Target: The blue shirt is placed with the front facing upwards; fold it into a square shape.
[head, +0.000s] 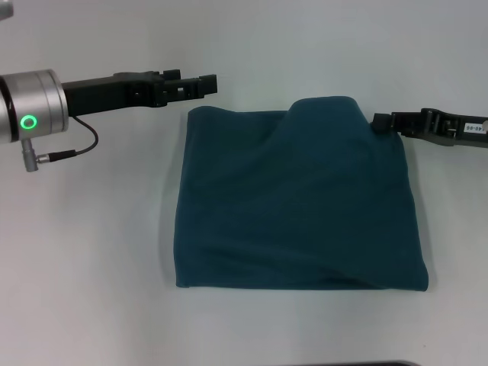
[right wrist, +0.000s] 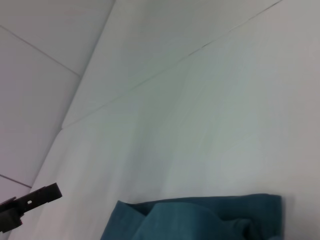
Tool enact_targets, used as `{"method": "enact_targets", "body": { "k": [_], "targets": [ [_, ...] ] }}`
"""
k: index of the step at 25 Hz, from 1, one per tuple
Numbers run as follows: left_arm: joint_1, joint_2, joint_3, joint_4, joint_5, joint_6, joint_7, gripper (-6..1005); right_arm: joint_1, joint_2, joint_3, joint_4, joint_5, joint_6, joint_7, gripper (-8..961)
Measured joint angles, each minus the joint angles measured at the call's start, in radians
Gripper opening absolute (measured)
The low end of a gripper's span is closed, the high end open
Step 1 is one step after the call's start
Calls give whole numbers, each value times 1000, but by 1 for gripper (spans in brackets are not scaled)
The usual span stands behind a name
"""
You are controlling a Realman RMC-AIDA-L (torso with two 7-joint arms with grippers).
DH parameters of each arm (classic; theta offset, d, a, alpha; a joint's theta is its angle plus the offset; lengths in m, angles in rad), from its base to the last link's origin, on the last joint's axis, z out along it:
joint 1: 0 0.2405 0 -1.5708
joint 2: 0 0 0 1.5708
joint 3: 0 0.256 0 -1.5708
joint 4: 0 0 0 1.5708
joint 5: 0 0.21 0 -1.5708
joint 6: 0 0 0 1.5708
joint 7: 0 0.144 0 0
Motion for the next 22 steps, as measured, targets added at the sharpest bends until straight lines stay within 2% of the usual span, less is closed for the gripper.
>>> {"method": "enact_targets", "body": {
  "k": [3, 14, 22],
  "targets": [
    [3, 0, -5, 0, 0, 6, 3, 964, 2, 4, 0, 3, 1, 1, -7, 345],
    [3, 5, -1, 0, 1, 9, 3, 964, -15, 3, 3, 4, 40, -5, -34, 50],
    [-2, 6, -5, 0, 0, 8, 3, 963, -14, -2, 12, -18, 77, -44, -63, 53]
  ]
}}
